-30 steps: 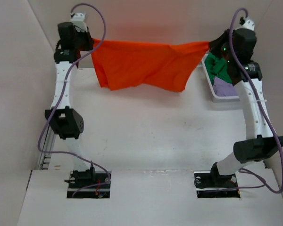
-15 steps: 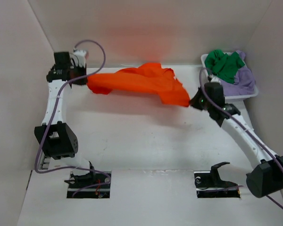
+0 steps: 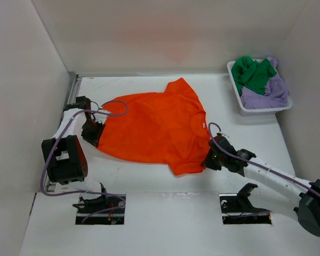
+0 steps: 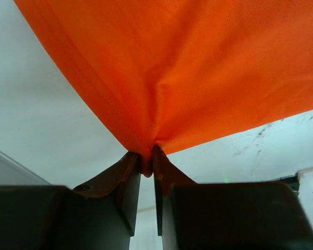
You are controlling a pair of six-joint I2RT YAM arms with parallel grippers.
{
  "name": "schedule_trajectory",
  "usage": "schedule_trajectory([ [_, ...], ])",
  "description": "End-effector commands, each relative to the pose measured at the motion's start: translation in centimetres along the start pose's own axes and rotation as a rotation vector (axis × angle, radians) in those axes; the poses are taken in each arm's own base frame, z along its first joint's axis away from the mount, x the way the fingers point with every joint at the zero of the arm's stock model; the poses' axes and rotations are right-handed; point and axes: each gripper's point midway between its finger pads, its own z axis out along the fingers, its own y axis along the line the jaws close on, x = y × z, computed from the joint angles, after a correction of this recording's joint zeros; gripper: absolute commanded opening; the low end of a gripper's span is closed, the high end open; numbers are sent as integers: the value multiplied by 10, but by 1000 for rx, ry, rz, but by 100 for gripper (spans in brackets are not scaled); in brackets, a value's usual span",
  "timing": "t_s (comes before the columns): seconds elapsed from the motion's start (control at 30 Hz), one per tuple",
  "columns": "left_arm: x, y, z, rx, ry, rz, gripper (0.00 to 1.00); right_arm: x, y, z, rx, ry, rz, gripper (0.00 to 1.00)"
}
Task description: Fold and stack the t-shirts
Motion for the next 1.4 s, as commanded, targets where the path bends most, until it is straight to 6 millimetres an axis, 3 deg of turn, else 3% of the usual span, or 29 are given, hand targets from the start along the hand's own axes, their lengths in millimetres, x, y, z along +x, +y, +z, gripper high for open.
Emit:
schedule_trajectory([
  [0.0,14,4,-16,-39,19,65,16,9,1,-3,0,20,60,0],
  [0.1,25,3,-20,-41,50,77,24,18,-6,-14,0,53,70,3],
  [0.2,36,5,-30,-35,80,102,32,26,-13,-30,3,92,50,23],
  [0.27,27,18,-47,-61,36,110,37,17,-14,-45,5,69,22,30],
  [0.33,-4,46,-69,-126,-82,76,43,-13,-8,-58,-4,-18,5,33],
  [0.47,-97,98,-96,-209,-377,-80,49,-90,10,-61,-10,-176,-45,36],
  [0.53,-135,110,-85,-206,-430,-155,50,-119,12,-49,8,-201,-59,38],
  [0.63,-182,110,-48,-172,-424,-192,51,-152,8,-26,44,-224,-51,43],
  [0.77,-223,121,-15,-206,-433,-234,54,-188,19,9,44,-236,-69,53],
  [0.9,-237,113,17,-176,-401,-237,57,-189,20,52,76,-145,-77,56],
  [1.07,-224,100,53,-169,-315,-216,57,-179,12,88,122,-72,-70,54],
  [1.13,-218,99,60,-169,-293,-227,56,-177,12,93,130,-59,-70,46],
  [1.2,-213,95,62,-156,-284,-230,51,-171,9,96,137,-31,-67,31],
  [1.3,-208,80,60,-125,-280,-202,28,-163,5,96,144,-8,-68,4],
  [1.37,-204,69,51,-102,-288,-174,15,-157,4,90,141,-6,-66,0],
])
